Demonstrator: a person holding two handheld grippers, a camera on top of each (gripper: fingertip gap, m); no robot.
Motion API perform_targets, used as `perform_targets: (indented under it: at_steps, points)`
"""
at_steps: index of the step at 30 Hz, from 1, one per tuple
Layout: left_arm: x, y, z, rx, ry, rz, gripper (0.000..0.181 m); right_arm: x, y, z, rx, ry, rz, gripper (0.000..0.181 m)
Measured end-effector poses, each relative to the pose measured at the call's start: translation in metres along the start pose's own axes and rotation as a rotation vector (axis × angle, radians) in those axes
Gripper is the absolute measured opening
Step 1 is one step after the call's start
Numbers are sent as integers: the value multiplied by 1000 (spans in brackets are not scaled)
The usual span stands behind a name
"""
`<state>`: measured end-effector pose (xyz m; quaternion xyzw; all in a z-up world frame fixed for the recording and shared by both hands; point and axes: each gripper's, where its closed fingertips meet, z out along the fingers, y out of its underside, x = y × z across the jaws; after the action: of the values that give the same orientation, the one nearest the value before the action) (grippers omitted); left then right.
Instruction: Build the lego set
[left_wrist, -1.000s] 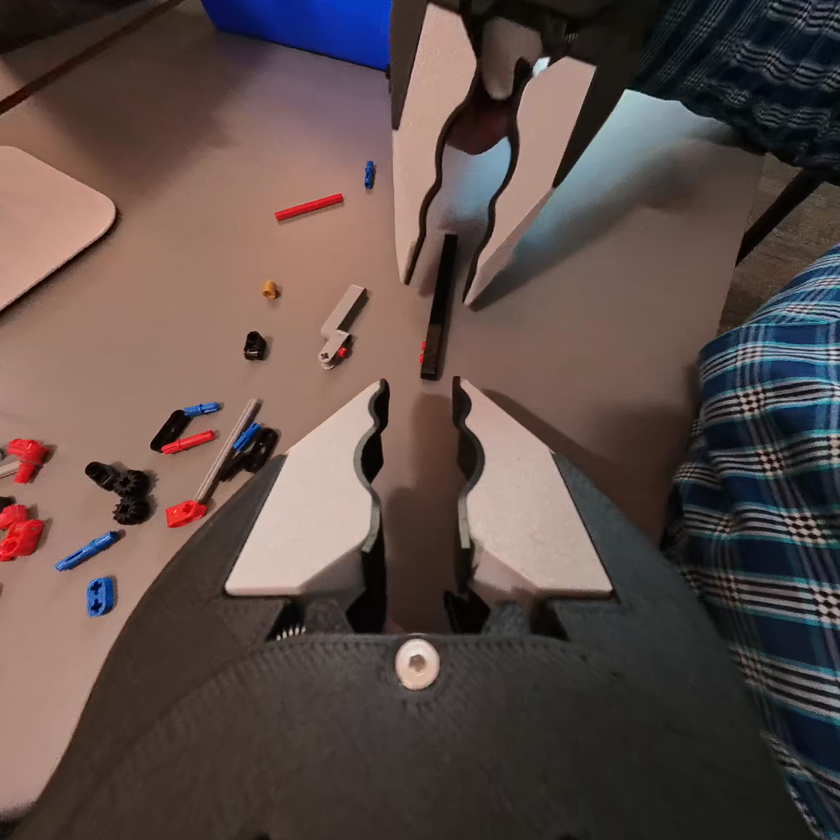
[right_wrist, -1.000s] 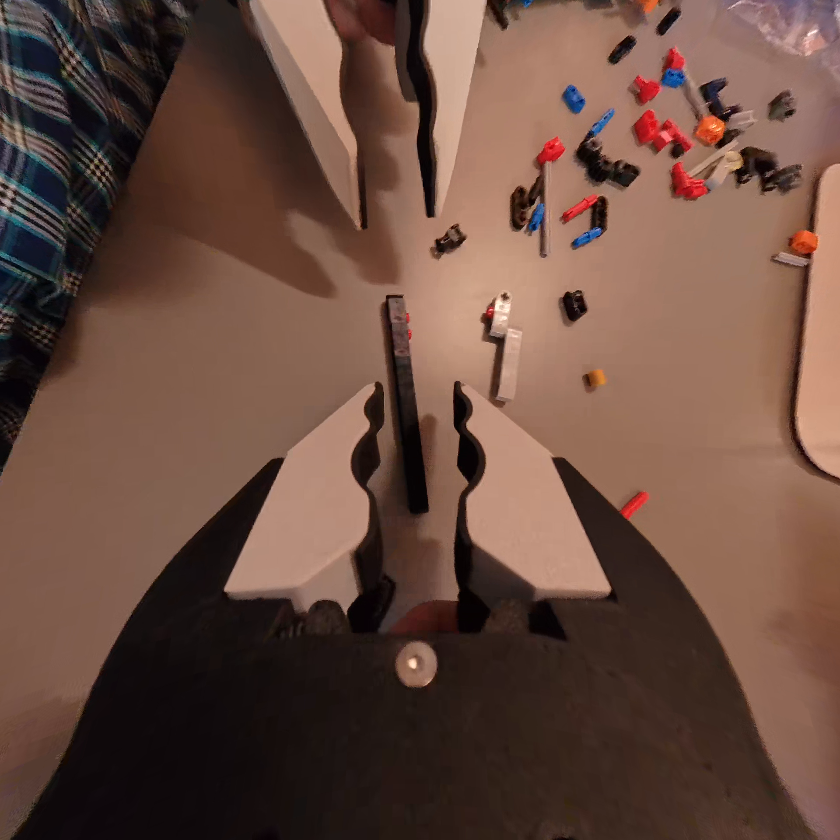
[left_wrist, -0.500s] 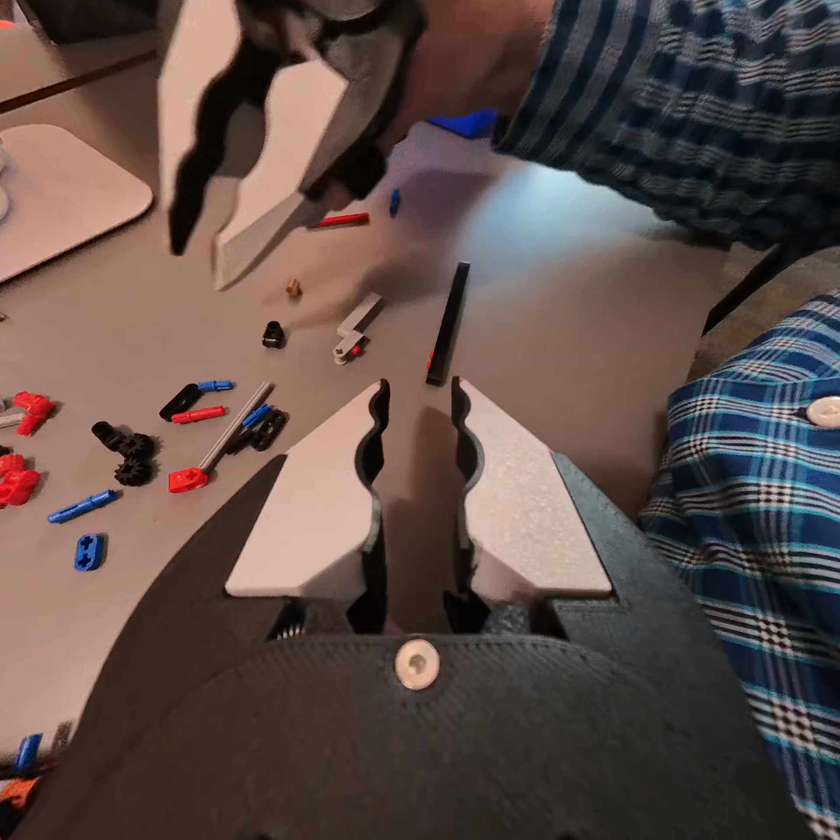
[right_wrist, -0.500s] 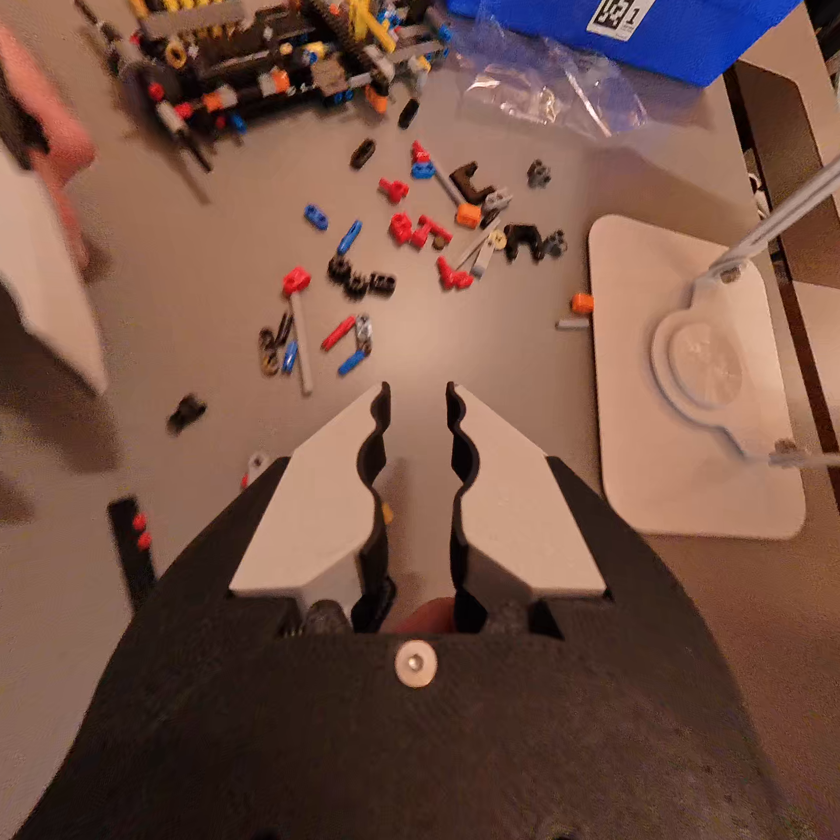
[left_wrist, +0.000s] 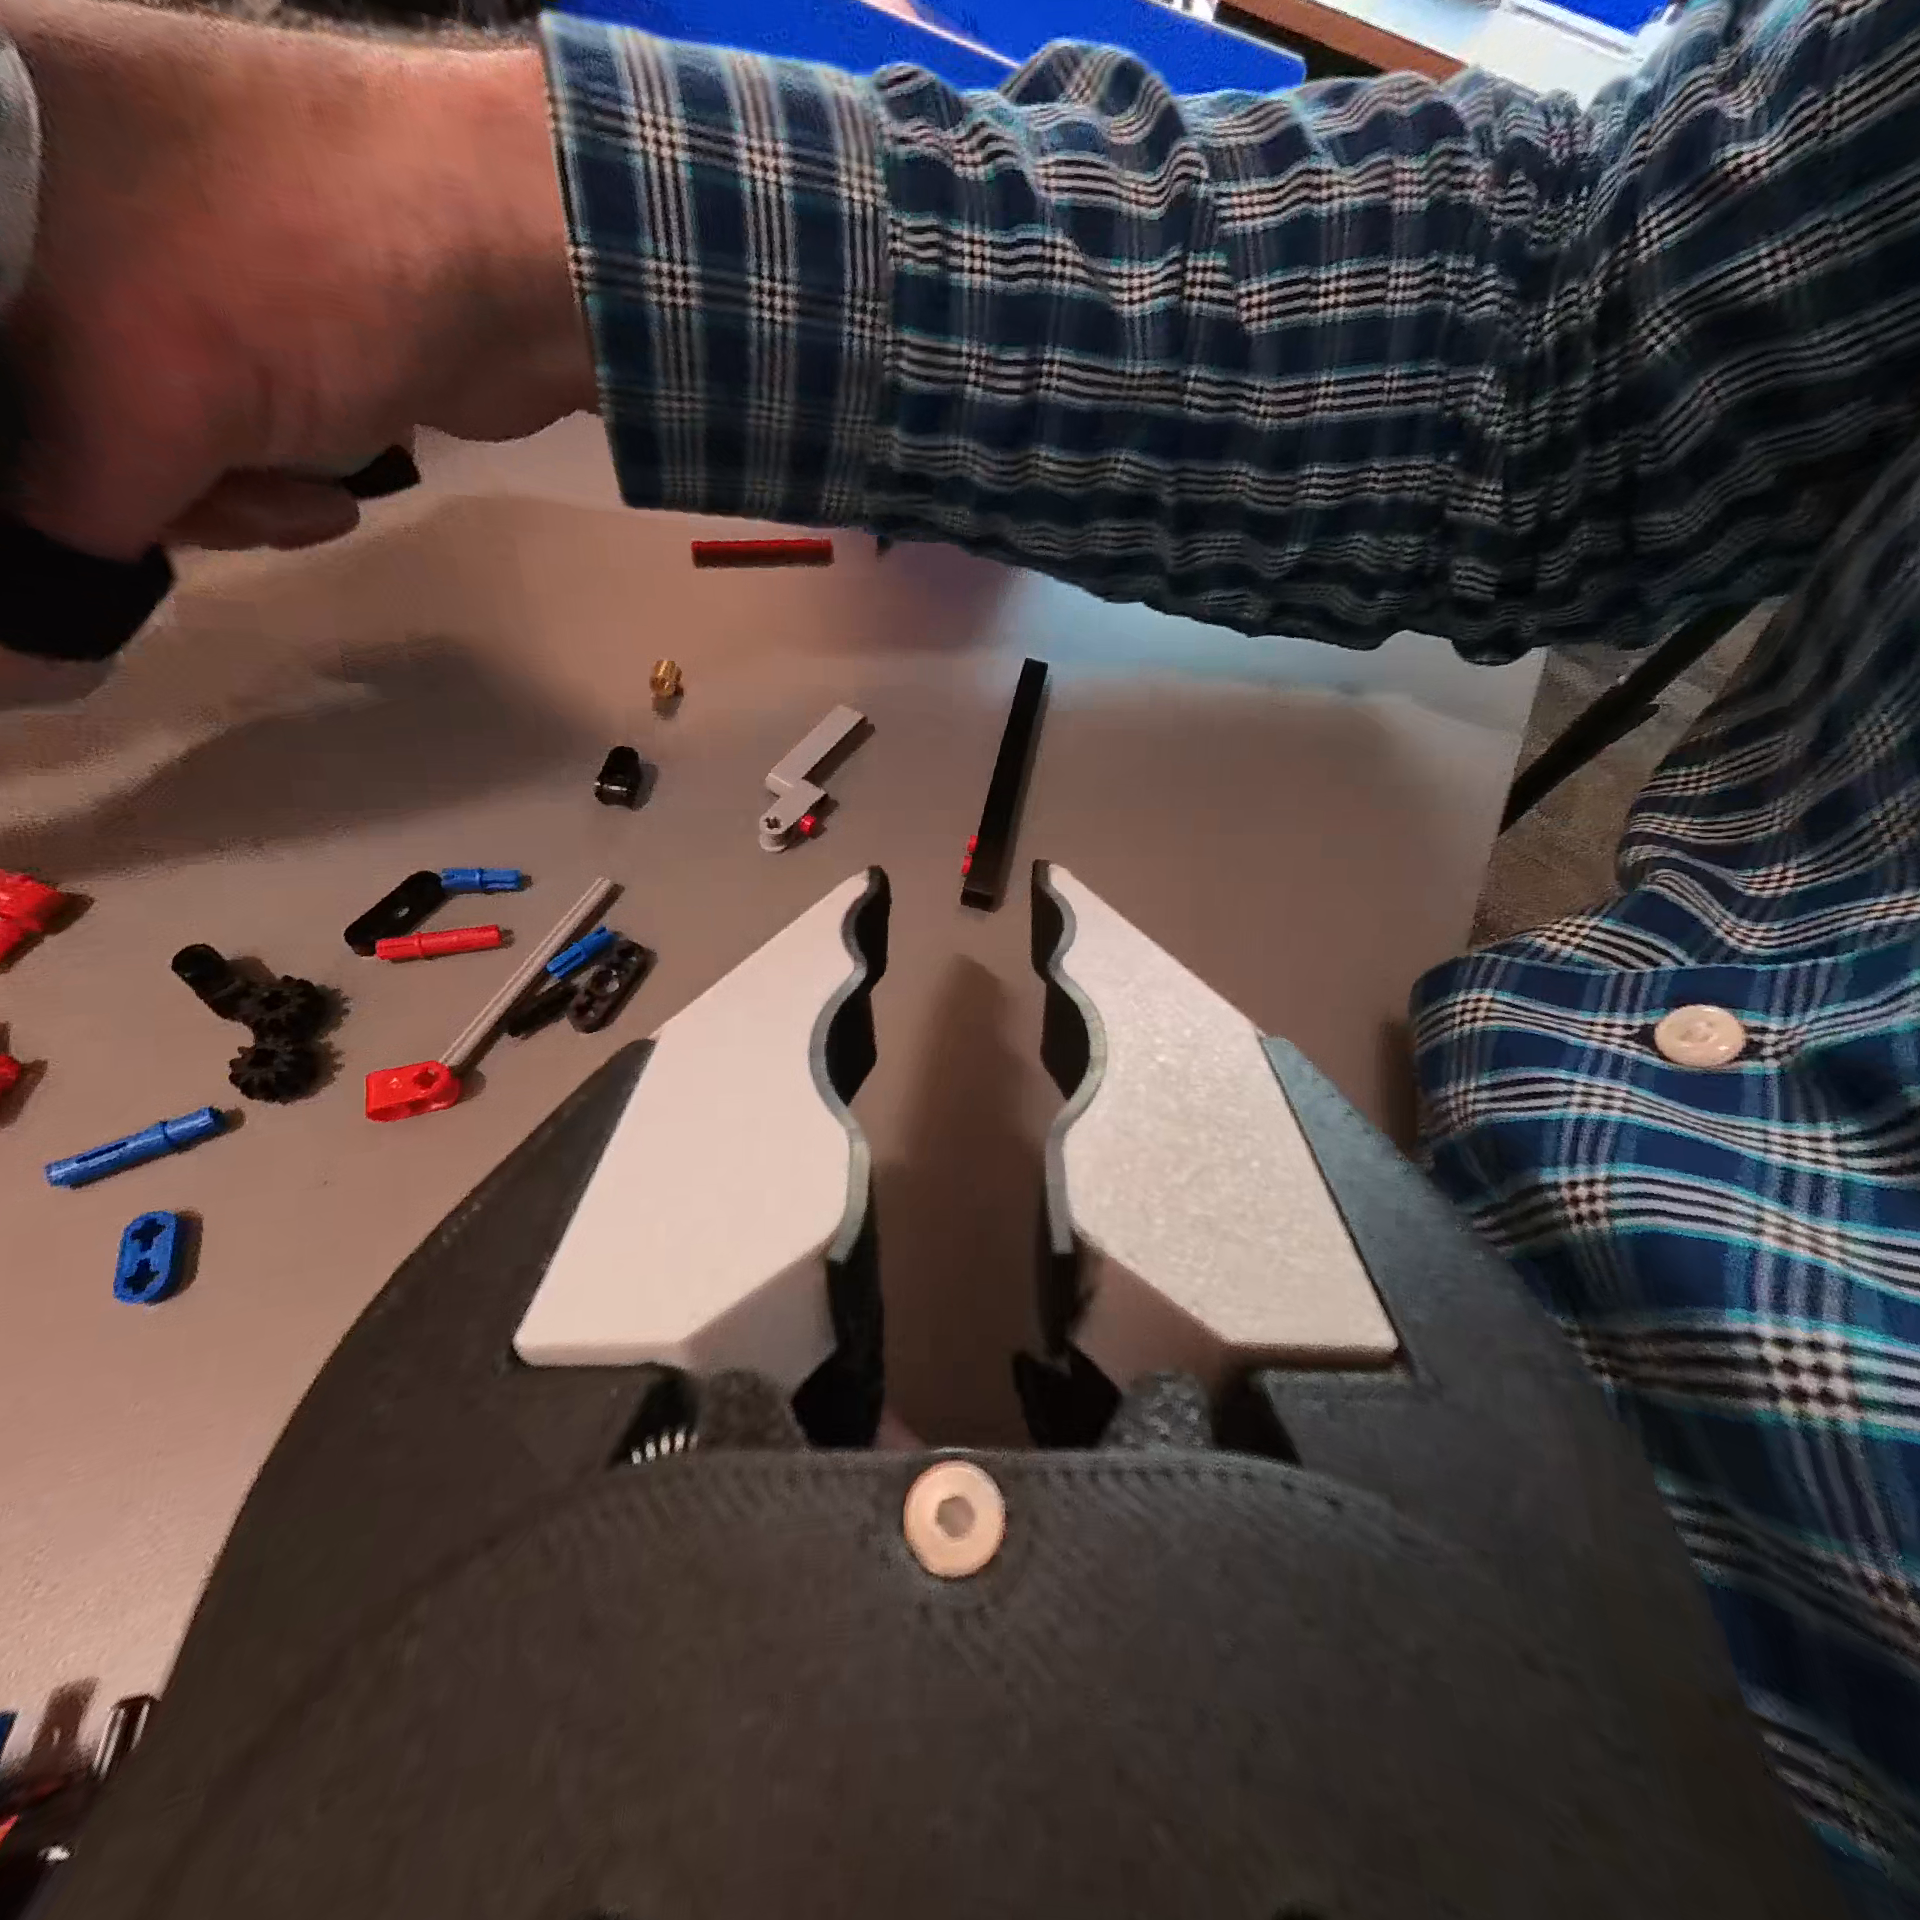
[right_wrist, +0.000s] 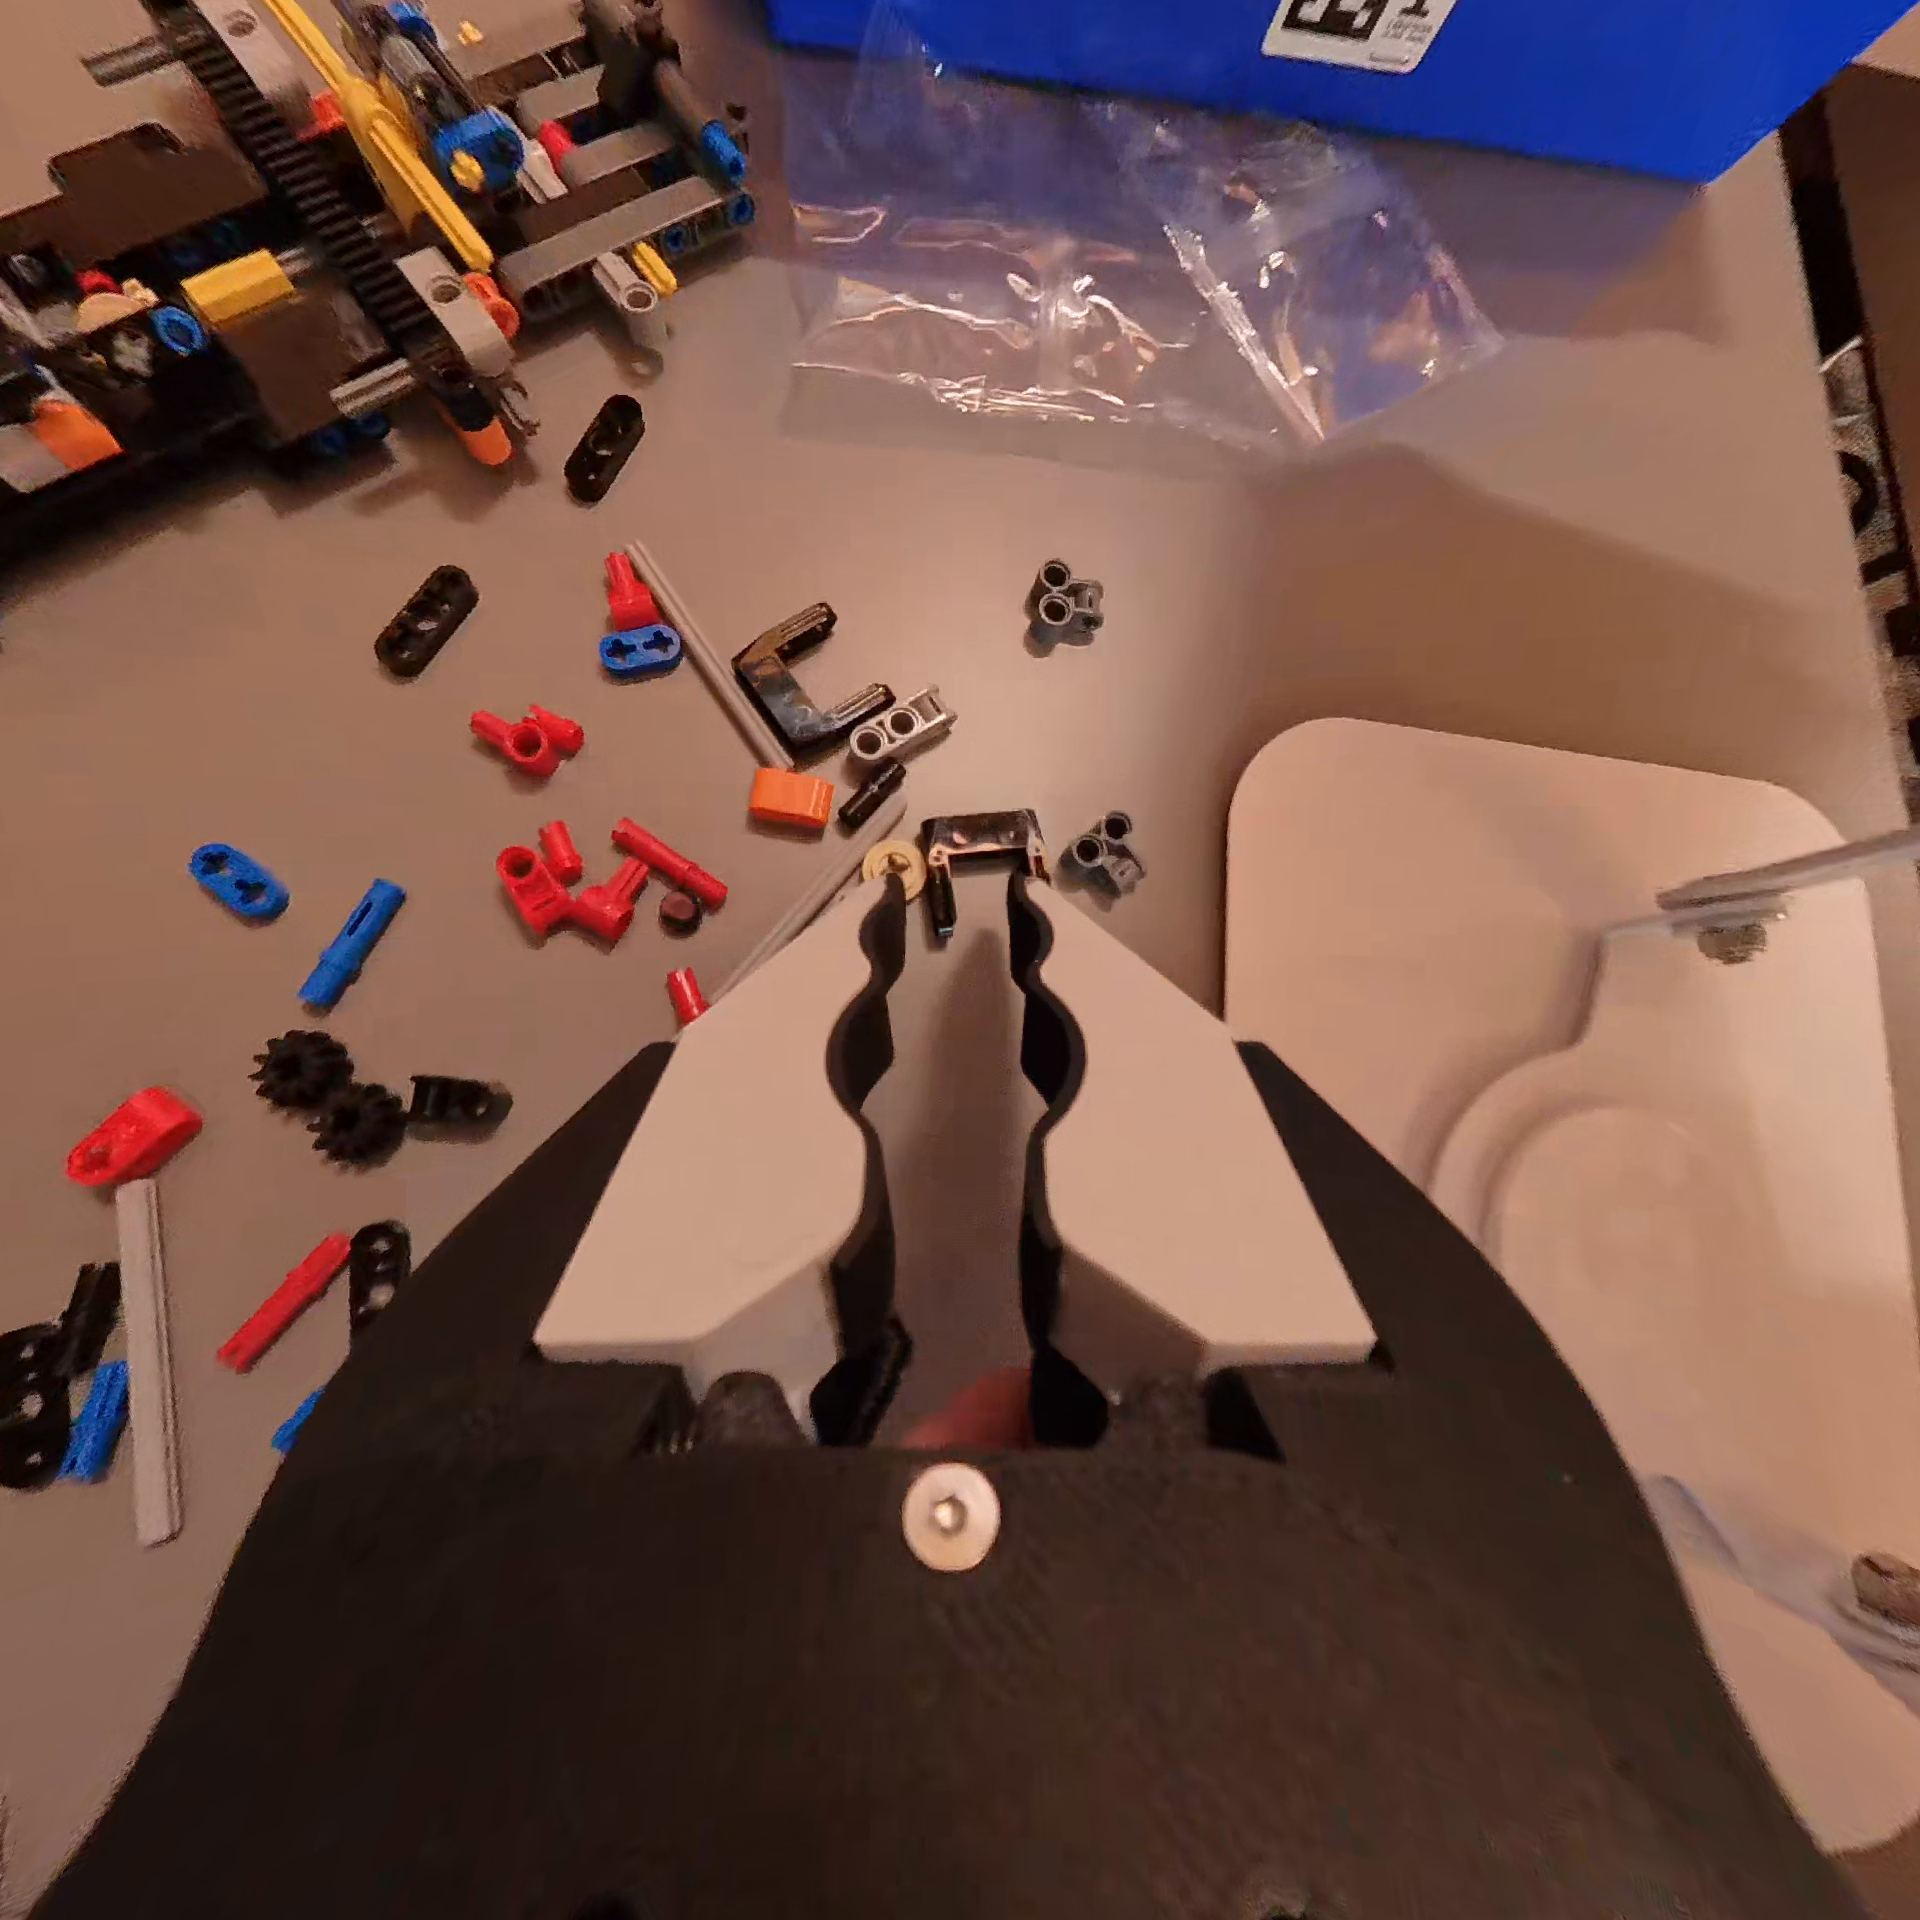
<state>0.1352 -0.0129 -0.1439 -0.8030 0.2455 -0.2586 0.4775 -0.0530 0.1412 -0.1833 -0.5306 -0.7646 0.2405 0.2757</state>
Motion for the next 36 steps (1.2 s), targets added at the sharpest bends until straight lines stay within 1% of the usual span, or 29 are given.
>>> perform_targets:
  at_steps: [4,5,6,12,16,20,25,26,28,29,33,36]
  points:
    - [0,-1,-1,9,15,-16,25,-5,2,10,-6,-51,14,11]
    - [0,-1,-1,10,18,-19,25,-7,2,11,-5,-62,16,5]
    - [0,-1,-1,11,20,-22,25,-7,2,11,-4,-62,12,2]
    - [1,-1,-1,12,22,-14,25,-11,7,0,-2,-41,2,2]
    - [1,0,-1,6,17,-3,25,-17,20,-20,1,-28,20,1]
    - [1,0,-1,1,16,-2,25,-25,40,-47,-1,-7,43,0]
    - [1,1,0,-4,17,-5,26,-38,77,-85,-51,10,71,1]
    - [1,2,0,-9,15,-3,26,-40,83,-90,-62,16,81,6]
    - [1,2,1,-16,8,2,26,-44,94,-96,-79,27,91,21]
    - [1,3,1,-20,7,6,26,-46,99,-100,-88,37,86,23]
    - [0,6,3,-44,-16,27,27,-55,107,-120,-83,78,78,15]
    - [-1,12,4,-83,-41,81,27,-79,110,-142,-60,40,43,11]
